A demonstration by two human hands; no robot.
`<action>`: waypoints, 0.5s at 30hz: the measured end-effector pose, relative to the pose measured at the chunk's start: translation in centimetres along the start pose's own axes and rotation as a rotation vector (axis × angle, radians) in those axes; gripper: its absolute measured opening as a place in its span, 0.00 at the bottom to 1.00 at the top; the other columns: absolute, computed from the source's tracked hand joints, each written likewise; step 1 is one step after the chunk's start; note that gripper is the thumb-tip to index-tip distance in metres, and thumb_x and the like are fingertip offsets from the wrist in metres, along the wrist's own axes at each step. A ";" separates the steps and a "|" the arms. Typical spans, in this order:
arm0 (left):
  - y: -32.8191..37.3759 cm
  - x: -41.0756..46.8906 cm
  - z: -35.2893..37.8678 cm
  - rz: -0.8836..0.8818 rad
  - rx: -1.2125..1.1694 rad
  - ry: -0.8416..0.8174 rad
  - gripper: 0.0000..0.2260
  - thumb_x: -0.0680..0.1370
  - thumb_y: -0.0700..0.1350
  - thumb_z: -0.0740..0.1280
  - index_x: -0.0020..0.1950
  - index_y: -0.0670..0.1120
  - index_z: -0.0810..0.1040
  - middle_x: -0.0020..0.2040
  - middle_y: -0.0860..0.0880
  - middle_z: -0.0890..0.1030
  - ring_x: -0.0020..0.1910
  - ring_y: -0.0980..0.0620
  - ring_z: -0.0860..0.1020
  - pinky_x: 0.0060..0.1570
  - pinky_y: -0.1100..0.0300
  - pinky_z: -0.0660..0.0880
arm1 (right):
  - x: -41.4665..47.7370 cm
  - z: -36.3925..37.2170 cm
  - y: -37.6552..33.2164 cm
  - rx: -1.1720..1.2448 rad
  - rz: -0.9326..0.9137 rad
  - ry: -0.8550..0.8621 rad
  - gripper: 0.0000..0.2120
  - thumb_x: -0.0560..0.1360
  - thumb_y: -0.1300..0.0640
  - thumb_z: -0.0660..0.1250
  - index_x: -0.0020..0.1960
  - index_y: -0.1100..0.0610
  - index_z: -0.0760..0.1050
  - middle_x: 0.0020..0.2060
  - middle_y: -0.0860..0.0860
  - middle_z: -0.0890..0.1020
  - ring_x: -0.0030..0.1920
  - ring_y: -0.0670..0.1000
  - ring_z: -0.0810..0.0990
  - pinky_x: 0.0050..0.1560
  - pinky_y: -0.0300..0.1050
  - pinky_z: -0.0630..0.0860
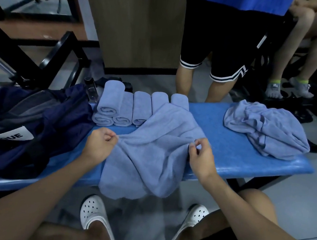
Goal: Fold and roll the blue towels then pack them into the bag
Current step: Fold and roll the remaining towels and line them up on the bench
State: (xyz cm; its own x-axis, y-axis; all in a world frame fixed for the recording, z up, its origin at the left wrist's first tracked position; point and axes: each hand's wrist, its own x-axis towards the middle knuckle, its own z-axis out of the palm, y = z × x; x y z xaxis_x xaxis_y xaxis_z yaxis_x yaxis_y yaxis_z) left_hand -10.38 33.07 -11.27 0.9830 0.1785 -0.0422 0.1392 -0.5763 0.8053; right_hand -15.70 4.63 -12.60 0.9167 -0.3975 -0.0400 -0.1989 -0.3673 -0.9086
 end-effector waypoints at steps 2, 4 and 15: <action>0.9 -0.4 -0.2 0.018 -0.034 0.013 0.04 0.78 0.40 0.70 0.45 0.42 0.79 0.35 0.49 0.79 0.34 0.55 0.75 0.34 0.65 0.71 | 0.1 0.0 -0.4 0.099 0.030 -0.013 0.08 0.81 0.53 0.59 0.44 0.50 0.65 0.33 0.56 0.74 0.34 0.55 0.73 0.43 0.59 0.79; 1.7 -0.7 -0.4 0.017 -0.082 0.017 0.04 0.78 0.41 0.70 0.44 0.44 0.77 0.35 0.48 0.78 0.34 0.54 0.75 0.35 0.64 0.71 | 0.0 0.2 -0.7 0.151 0.069 -0.057 0.08 0.82 0.52 0.58 0.44 0.48 0.64 0.34 0.56 0.71 0.35 0.54 0.71 0.43 0.62 0.78; 2.8 -1.5 -2.3 0.061 -0.231 -0.031 0.08 0.79 0.38 0.68 0.45 0.50 0.79 0.37 0.40 0.77 0.38 0.46 0.71 0.34 0.59 0.68 | -2.0 1.0 0.3 0.258 0.167 -0.240 0.11 0.76 0.77 0.60 0.48 0.62 0.72 0.36 0.57 0.80 0.31 0.45 0.81 0.37 0.36 0.78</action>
State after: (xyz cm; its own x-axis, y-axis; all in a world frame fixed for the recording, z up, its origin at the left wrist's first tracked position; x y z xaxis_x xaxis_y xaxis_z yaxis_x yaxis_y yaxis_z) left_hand -11.69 32.99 -7.58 0.9925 0.1223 -0.0050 0.0522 -0.3866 0.9208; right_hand -17.24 6.18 -13.17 0.9400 -0.2151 -0.2648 -0.2869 -0.0785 -0.9547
